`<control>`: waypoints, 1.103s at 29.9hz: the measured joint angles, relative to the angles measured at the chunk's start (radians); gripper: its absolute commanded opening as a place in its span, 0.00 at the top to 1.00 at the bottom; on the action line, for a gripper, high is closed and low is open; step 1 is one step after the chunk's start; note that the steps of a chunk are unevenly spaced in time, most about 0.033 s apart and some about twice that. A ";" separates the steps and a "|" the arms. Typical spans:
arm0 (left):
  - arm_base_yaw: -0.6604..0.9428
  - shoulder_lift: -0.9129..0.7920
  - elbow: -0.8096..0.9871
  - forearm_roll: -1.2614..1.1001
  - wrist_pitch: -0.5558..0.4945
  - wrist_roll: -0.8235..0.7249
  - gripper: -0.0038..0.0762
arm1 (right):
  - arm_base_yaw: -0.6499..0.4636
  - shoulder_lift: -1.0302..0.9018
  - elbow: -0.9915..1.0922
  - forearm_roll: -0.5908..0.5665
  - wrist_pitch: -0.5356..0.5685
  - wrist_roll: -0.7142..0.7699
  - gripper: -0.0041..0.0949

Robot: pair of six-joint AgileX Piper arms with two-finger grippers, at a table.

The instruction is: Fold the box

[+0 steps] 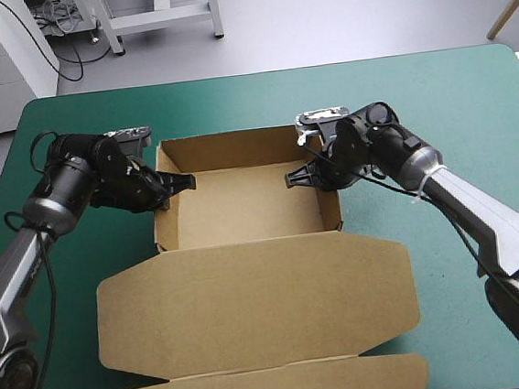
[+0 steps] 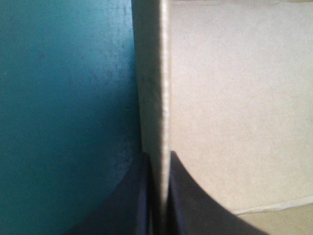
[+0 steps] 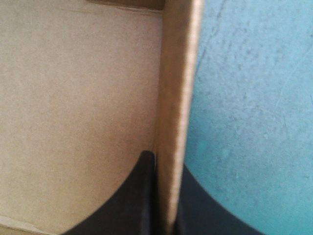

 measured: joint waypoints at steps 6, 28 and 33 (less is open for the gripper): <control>-0.012 0.118 -0.127 -0.056 0.039 0.042 0.96 | -0.108 0.000 -0.001 0.051 0.061 -0.014 0.98; -0.024 0.255 -0.150 -0.040 0.000 0.187 0.89 | -0.113 0.120 -0.020 0.081 0.046 -0.039 0.67; -0.023 0.256 -0.150 -0.047 -0.033 0.224 0.56 | -0.113 0.132 -0.073 0.070 0.115 -0.066 0.44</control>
